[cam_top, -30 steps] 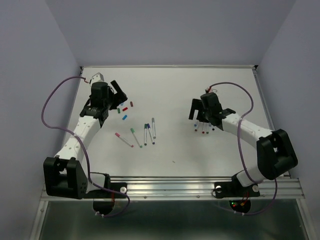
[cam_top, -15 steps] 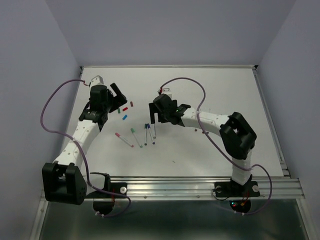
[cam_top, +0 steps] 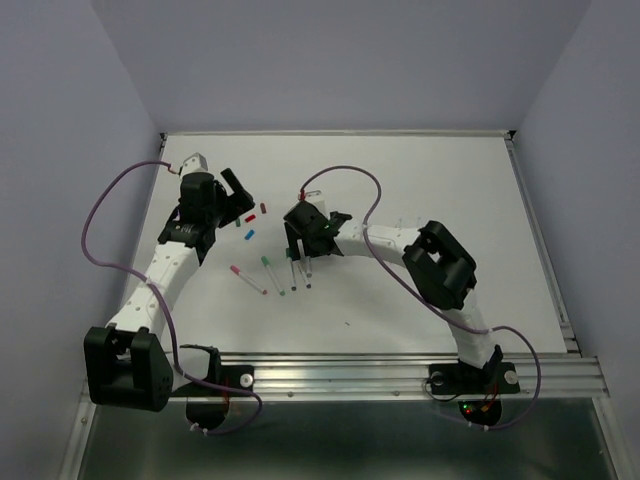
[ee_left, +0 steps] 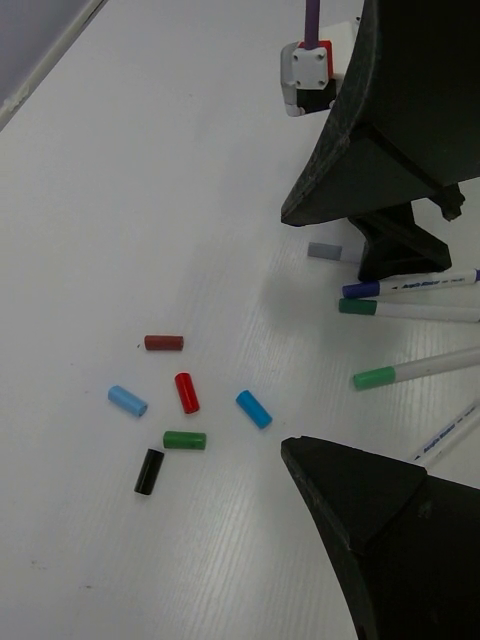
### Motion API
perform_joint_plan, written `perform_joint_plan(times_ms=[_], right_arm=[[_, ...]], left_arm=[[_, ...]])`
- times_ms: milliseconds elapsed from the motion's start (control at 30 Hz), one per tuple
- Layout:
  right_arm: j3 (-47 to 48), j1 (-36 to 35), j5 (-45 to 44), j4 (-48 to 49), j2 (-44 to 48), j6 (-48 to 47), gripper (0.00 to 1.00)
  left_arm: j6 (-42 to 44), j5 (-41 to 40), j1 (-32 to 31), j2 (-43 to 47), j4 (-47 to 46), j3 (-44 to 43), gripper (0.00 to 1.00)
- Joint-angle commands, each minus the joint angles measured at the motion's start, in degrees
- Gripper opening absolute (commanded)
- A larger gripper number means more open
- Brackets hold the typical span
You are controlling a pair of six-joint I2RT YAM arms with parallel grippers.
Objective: Open the pen caps
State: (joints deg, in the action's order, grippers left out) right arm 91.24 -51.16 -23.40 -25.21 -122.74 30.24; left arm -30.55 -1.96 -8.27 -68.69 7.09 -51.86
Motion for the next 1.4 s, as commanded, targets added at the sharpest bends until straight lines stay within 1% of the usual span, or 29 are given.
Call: perform_joint_plan(times_ms=[0,133,167,233,267,333,367,500,567,600,667,700,733,767,867,967,1000,1033,1067,1100,1133,1233,1267,1300,1367], right_arm=[[1.84,-1.40,-1.65,-2.82,-0.93,0.35,1.00],[-0.35,-1.93,-2.35,-4.31,-0.58,1.75,0.94],[-0.97,-1.93,-2.18,-4.49,-0.40,2.36,0.88],[-3.26,-2.46,-2.00,-4.58,0.30,3.07,0.83],[-4.05,-2.46,-1.83,-4.50,0.57,3.94,0.76],[-6.24,-2.46,-0.95,-4.41,1.36,4.65,0.68],[-6.95,-2.46,-0.51,-4.23,1.62,5.18,0.58],[-10.64,-2.46,2.04,-2.13,3.03,5.88,0.43],[-11.87,-2.46,3.44,-0.63,3.38,5.97,0.38],[-12.92,-2.46,4.49,-0.02,3.56,5.88,0.31],[-13.72,-2.46,5.29,0.34,3.56,5.80,0.24],[-14.16,-2.46,5.38,0.43,3.56,5.80,0.18],[-14.25,-2.46,5.38,0.43,3.47,5.71,0.15],[-14.34,-2.46,5.03,0.43,3.38,5.62,0.09],[-15.04,-2.46,3.98,0.51,3.73,5.27,0.01],[-16.18,-2.46,2.57,1.83,5.57,3.78,0.01],[-16.88,-2.46,2.22,2.96,6.62,1.16,0.01],[-17.76,-2.46,2.56,6.72,8.20,-0.69,0.01],[-20.55,-2.46,3.26,9.54,10.04,-2.36,0.01],[-22.32,-2.46,5.71,12.26,14.67,-5.68,0.01],[-25.64,-2.46,8.60,17.95,19.59,-7.20,0.01],[-29.53,-1.23,12.75,25.62,25.95,-10.11,0.01],[-31.02,-0.36,15.11,27.30,27.54,-10.46,0.01],[-31.56,-0.35,15.57,28.02,30.34,-10.64,0.01],[-32.44,0.44,16.89,29.34,32.55,-11.34,0.01]], left_arm=[[0.49,-0.06,-0.25,1.71,-1.99,0.53,0.99],[0.49,-0.15,-0.25,1.71,-2.08,0.44,0.99],[0.49,-0.07,-0.25,1.71,-2.17,0.44,0.99],[0.49,-0.07,-0.25,1.71,-2.26,0.53,0.99],[0.49,-0.07,-0.25,1.63,-2.26,0.53,0.99],[0.40,-0.07,-0.25,1.62,-2.26,0.44,0.99],[0.40,-0.07,-0.25,1.62,-2.26,0.44,0.99],[0.40,-0.15,-0.25,1.54,-2.26,0.44,0.99],[0.40,-0.07,-0.17,1.45,-2.26,0.44,0.99],[0.49,-0.15,-0.16,1.45,-2.17,0.35,0.99],[0.49,-0.33,-0.16,1.54,-2.08,0.35,0.99],[0.49,-0.33,-0.16,1.62,-2.17,0.35,0.99],[0.40,-0.33,-0.16,1.71,-2.08,0.35,0.99],[0.40,-0.33,-0.16,1.71,-2.00,0.35,0.99],[0.40,-0.24,-0.16,2.06,-1.99,0.35,0.99],[0.40,0.98,-0.16,2.15,-2.08,0.44,0.99],[0.49,1.69,-0.16,2.15,-2.60,0.61,0.99],[0.83,3.87,-0.16,2.15,-3.05,0.70,0.99],[1.10,7.11,-0.25,2.15,-3.57,0.88,0.99],[1.28,8.79,-0.25,2.15,-4.88,1.31,0.99],[1.36,12.64,-0.25,2.15,-6.55,1.58,0.99],[0.84,20.30,-0.25,2.41,-11.12,3.42,0.99],[0.05,25.98,-0.34,2.50,-14.88,4.12,0.99],[-0.56,28.56,-0.43,2.59,-16.92,5.61,0.99],[-2.14,33.92,-0.95,2.68,-20.26,6.76,0.99]])
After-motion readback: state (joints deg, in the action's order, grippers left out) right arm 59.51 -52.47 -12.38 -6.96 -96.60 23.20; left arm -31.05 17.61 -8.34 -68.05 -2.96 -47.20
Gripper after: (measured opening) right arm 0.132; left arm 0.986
